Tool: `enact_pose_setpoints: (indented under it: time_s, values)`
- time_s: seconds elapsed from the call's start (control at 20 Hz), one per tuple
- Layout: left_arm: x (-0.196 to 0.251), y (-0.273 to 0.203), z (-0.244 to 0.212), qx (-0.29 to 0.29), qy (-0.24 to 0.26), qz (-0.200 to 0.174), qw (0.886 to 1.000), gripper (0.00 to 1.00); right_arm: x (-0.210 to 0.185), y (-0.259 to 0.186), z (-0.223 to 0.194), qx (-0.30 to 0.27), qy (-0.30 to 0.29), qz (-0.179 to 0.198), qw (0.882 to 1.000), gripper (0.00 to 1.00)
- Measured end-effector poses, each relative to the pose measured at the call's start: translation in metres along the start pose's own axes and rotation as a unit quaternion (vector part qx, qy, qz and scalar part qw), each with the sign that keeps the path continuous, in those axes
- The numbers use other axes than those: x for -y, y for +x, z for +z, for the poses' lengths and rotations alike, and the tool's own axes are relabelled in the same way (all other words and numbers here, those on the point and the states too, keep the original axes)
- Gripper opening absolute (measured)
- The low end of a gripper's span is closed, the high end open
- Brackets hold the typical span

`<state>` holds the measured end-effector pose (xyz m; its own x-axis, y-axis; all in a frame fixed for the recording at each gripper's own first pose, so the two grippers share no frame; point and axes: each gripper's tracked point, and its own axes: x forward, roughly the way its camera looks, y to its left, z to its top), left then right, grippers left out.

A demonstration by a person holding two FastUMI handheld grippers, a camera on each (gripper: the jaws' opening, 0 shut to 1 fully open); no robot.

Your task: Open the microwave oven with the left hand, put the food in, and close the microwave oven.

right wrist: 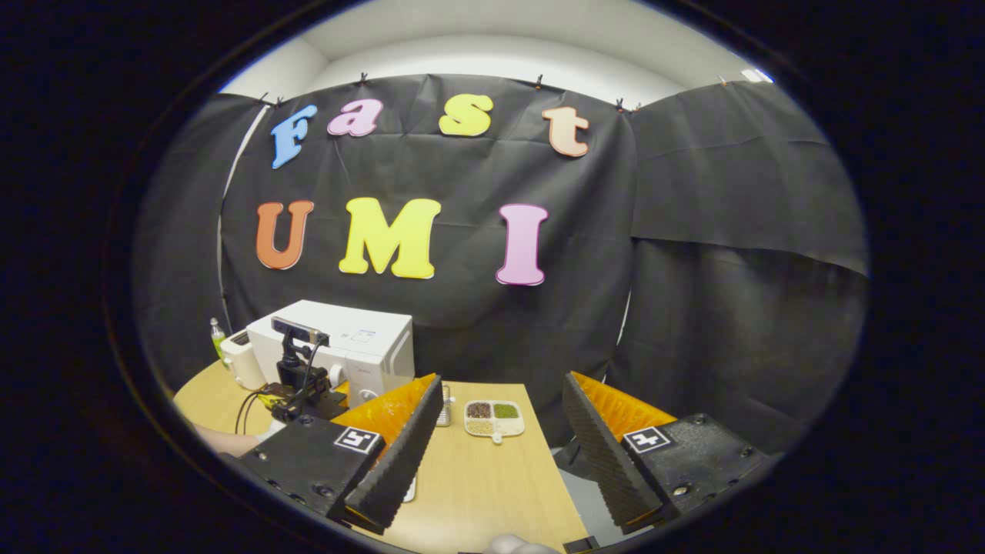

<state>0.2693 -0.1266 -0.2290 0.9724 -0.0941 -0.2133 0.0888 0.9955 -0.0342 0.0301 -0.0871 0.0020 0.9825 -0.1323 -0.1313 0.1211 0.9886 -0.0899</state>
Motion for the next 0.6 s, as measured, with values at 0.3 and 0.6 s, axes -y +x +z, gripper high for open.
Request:
enact_pose_setpoints:
  time_s: [0.3, 0.6]
  values:
    - [-0.0024, 0.0022, -0.0014, 0.0, 0.007, 0.006, 1.0, 0.16, -0.0054, 0.0048, -0.0011, -0.003, 0.007, 0.014, 1.0, 1.0]
    - [-0.0026, -0.0011, -0.0056, -0.011, 0.006, -0.005, 1.0, 0.11, -0.0062, -0.0013, -0.0011, -0.003, 0.009, 0.016, 1.0, 1.0]
